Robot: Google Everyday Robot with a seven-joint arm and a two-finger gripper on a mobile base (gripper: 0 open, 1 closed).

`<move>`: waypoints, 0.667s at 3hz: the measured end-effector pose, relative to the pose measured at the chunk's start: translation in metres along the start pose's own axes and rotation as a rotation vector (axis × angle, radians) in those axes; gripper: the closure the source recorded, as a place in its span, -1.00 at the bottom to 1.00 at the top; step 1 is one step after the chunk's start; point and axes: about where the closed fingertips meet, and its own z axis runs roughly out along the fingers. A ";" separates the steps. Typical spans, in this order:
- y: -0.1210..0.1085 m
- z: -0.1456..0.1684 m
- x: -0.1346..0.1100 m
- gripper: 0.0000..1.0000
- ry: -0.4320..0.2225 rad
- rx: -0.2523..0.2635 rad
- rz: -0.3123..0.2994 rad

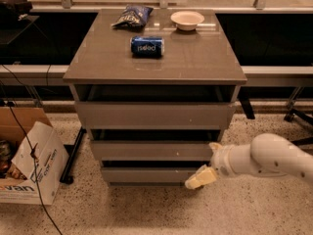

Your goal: Open bottom drawer

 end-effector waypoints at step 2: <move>-0.015 0.084 0.042 -1.00 -0.091 -0.078 0.135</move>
Offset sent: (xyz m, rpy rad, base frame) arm 0.0471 0.0139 -0.1546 0.2815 0.1585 -0.0722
